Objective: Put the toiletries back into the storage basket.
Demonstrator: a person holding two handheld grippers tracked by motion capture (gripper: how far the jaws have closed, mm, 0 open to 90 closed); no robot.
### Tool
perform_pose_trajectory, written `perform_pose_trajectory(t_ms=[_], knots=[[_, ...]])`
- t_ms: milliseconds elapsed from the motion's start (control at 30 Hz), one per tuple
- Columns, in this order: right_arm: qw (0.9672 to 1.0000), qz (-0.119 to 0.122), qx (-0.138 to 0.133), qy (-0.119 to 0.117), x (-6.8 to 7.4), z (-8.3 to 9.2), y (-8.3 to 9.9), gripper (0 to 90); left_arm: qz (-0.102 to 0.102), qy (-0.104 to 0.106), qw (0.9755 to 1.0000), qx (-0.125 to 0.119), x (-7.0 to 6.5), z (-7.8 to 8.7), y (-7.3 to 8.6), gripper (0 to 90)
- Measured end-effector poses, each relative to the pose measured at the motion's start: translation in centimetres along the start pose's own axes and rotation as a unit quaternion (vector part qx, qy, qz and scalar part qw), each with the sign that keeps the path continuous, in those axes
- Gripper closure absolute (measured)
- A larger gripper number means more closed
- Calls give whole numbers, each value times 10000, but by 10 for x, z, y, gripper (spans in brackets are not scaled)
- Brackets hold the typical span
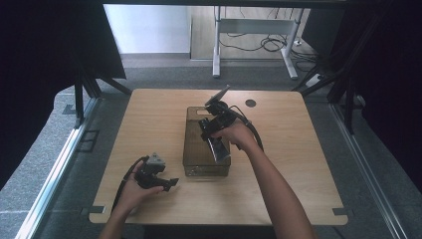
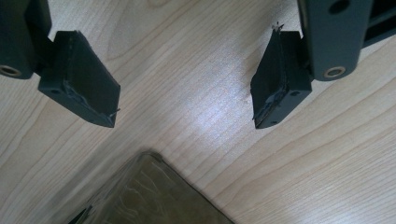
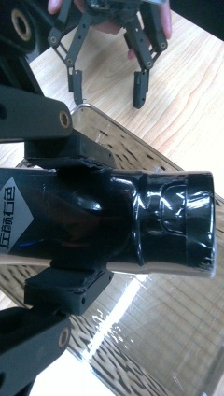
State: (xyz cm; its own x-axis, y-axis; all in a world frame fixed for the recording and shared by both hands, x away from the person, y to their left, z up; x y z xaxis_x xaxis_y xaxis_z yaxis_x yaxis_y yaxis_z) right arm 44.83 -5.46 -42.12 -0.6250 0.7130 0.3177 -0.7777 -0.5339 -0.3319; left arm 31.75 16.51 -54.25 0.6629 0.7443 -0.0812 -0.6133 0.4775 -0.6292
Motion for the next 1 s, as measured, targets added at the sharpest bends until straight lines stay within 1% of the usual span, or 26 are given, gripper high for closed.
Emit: perform_pose_trajectory(t_ms=[267,367,400,533,567,633,800,967,1000], knots=[[10000,-56,70,1,2,-4,-8,472,39,10,10000,-15,0,1,0,244],[9999,-100,122,48,3,-6,-12,473,30,15,10000,-23,0,1,0,244],[9998,-123,122,58,3,-7,-13,473,-7,17,10000,-18,1,1,-1,244],[9998,-155,127,57,5,-11,-18,473,-1,21,10000,-26,0,1,-1,244],[9998,-168,124,40,6,-12,-20,473,-35,25,10000,-33,0,1,-1,244],[9997,-192,128,35,7,-15,-22,473,-39,19,10000,-37,0,1,-1,244],[9994,-299,172,36,8,-22,-26,473,-15,33,10000,-40,0,1,-1,244],[9988,-454,145,65,6,-29,-29,473,-6,56,10000,-58,2,2,-1,244],[9988,-472,150,40,6,-30,-29,473,34,54,10000,-67,2,2,-1,244]])
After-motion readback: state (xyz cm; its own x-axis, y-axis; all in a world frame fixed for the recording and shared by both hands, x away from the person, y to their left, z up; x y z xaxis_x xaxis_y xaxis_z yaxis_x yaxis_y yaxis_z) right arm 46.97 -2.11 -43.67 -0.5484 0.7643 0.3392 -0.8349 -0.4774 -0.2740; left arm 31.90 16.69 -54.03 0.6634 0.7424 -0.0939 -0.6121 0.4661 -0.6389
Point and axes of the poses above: each handheld gripper's, and its own axes: z roughly backward along the jaws, y roughly out of its underside, x roughly to its left, the point moved 3 cm from there along -z, roughly forward along the jaws, and after that the axes turned 3 degrees about -y, right-handed, at the moved point
